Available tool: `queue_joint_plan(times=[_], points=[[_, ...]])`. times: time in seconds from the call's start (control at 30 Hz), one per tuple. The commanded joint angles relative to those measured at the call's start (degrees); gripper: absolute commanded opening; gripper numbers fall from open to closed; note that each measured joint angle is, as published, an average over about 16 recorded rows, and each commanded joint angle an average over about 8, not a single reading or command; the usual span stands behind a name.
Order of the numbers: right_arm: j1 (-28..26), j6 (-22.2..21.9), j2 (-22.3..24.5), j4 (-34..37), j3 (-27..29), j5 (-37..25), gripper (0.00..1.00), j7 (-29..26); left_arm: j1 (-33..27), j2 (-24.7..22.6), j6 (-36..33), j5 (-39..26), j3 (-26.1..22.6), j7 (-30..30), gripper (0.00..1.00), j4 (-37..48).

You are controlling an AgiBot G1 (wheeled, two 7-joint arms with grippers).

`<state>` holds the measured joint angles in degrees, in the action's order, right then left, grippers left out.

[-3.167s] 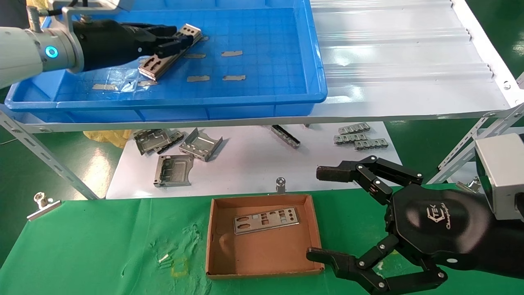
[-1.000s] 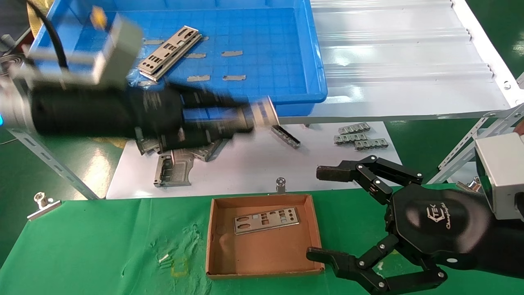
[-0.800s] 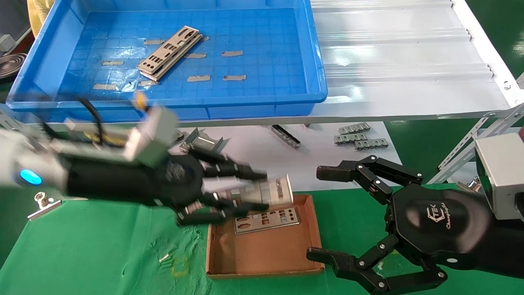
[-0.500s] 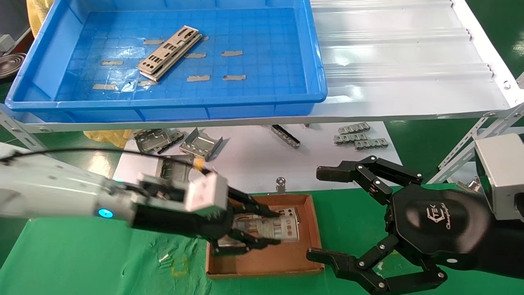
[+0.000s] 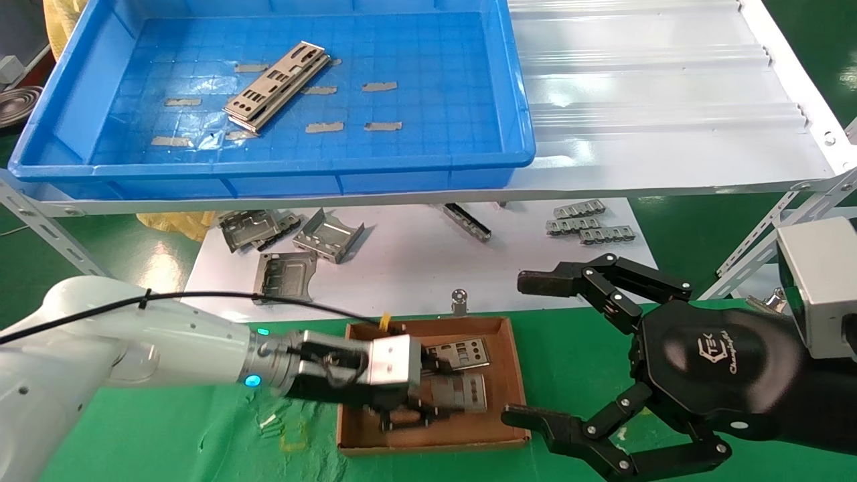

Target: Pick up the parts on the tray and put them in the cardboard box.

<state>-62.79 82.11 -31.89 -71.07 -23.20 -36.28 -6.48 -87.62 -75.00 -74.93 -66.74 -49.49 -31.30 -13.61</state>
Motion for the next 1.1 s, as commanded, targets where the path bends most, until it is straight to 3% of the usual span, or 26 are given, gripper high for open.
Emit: queue_joint_plan(times=[0.03,0.53,0.97,1.1], points=[[0.0,0.0,0.0,0.0,0.0,0.0,1.0,0.0,0.07,-1.07,1.42,0.07,0.16,-1.15,1.0,1.8],[0.0,0.0,0.0,0.0,0.0,0.0,1.0,0.0,-0.46,-1.92,3.2,2.02,0.55,-3.37,1.0,4.06],[0.0,0.0,0.0,0.0,0.0,0.0,1.0,0.0,-0.11,1.81,-14.75,8.29,3.61,2.29,1.0,8.08],[0.01,-0.01,0.0,0.01,0.0,0.0,1.0,0.0,0.59,2.53,-17.54,9.78,4.4,3.37,1.0,8.81]])
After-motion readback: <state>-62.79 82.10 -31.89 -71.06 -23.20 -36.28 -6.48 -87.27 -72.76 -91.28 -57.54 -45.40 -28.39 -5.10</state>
